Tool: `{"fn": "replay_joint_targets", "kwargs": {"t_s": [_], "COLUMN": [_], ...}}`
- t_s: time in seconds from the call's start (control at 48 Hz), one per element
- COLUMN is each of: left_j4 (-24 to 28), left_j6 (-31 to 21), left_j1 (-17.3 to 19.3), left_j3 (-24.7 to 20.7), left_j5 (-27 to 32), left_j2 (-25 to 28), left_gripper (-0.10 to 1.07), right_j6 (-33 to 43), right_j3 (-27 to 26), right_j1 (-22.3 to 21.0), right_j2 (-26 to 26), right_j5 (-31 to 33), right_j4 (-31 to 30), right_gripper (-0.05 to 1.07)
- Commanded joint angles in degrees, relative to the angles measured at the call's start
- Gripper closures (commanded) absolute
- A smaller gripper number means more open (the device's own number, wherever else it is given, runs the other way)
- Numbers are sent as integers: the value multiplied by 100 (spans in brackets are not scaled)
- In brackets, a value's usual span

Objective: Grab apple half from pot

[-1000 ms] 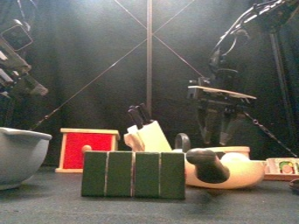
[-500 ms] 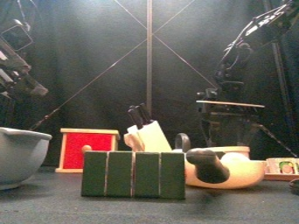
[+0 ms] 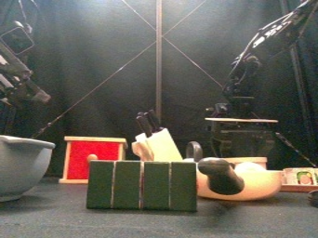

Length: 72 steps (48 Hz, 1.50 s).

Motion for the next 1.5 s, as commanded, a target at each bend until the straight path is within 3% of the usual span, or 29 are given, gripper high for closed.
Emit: {"fn": "replay_joint_targets", "kwargs": {"t_s": [0.0,0.312,0.667,0.896,1.021,1.354,1.479], "left_j4": [18,18,9,-9,-105,-316,-413], "left_j6": [18,18,18,-35,-35,-9,9], "left_j1": [9,9,9,0,-35,-88,-88], "left_j3": [-70,-70,-70,-105,-79,-193,-255], "left_j5": [-18,-18,-18,-18,-18,-18,-18], "left_j2": [9,9,9,9,9,18,9], "left_gripper": [7,7,7,7,7,7,7], "right_j6": [-18,-26,-360,-1424,-2435,-5212,-5678], "right_j3": [-53,-70,-316,-387,-176,316,431], "right_j1": [-53,-62,0,-35,-53,-712,-993], "right_j2": [9,97,-457,-800,-1099,-1441,-1345], "right_j5": [-53,-70,193,378,343,-26,-272], "right_j4": [35,114,123,510,738,1828,2145], "right_gripper": [-1,-1,-1,-1,-1,-1,-1]}}
